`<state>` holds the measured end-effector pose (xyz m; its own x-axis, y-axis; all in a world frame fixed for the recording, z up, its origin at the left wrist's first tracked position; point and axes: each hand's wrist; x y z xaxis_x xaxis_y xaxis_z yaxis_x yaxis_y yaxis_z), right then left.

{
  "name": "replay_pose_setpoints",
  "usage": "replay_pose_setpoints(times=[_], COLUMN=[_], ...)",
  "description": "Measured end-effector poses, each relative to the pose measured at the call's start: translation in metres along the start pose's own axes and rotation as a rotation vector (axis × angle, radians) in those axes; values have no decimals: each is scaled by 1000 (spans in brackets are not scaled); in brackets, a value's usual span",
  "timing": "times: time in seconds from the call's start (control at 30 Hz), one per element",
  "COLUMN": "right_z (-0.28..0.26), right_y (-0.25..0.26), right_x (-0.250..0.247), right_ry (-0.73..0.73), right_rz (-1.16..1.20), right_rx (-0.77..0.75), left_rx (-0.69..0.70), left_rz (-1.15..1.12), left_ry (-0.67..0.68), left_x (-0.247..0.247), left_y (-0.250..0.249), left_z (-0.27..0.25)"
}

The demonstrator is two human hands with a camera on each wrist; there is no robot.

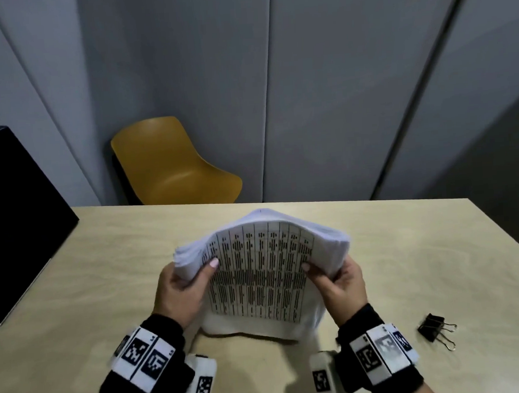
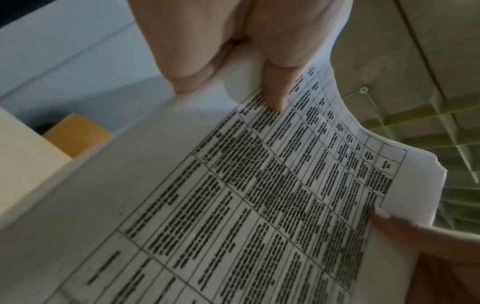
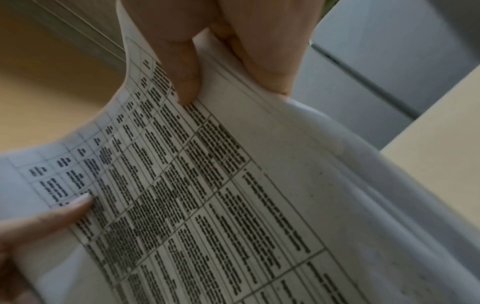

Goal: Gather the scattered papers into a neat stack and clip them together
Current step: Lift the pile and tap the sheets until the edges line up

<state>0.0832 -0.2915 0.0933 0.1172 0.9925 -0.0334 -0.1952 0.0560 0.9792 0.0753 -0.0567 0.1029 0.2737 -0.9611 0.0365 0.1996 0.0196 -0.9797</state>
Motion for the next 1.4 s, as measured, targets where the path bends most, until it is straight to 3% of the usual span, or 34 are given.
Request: replay_pose_setpoints(times=[0.07, 0.23, 0.43, 0.53, 0.6, 0.67, 0.73, 0.8, 0.83, 0.9, 1.0, 1.1, 1.17, 1.23, 1.4], right_z=[-1, -9, -10, -19, -26, -28, -30, -33, -34, -34, -22, -6, 1, 3, -2], right_y=[-2, -25, -20, -30, -42, -50, -51, -54, -52, -48, -37, -31, -29, -28, -31], right_x=[-1, -4, 3, 2, -2, -10, -12, -11, -10, -11, -16, -34, -48, -50, -27], right_ry=[-31, 5, -45, -3, -33, -160, -183, -64, 5, 112, 88, -26, -9, 38, -14], right_rz=[40, -54, 11, -110, -293, -361, -97, 425, 632, 792, 649, 449, 327, 169, -11], right_rx=[-21, 102, 64, 119, 149, 257, 447, 539, 565, 540, 408, 255, 169, 111, 85], left_rx=[24, -49, 38, 66, 15, -64, -119, -146, -158, -224, -333, -340, -352, -321, -129], left_rz=[-5, 125, 117, 164, 126, 28, -122, -373, -452, -539, -598, -719, -593, -367, -13], left_ry=[-1, 160, 100, 88, 32, -52, -102, -82, -53, -43, -16, 162, 285, 307, 170], left_x=[-4, -13, -6, -8, -11, -15, -17, -17, -15, -8, -8, -38, -51, -51, -22], left_y=[-2, 11, 16, 23, 26, 27, 26, 26, 29, 31, 26, 19, 13, 12, 9], left_z=[2, -5, -7, -10, -9, -6, -3, -3, -3, -7, -9, 3, 14, 17, 8])
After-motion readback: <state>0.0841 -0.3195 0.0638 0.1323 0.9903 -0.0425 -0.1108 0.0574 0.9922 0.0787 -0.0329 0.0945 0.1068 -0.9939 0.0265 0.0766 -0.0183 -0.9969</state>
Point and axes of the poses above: each hand's wrist, its own z-axis towards the middle knuckle, its own x-axis out of the palm, y = z × x, and after that the axes turned 6 degrees about -z, right-handed
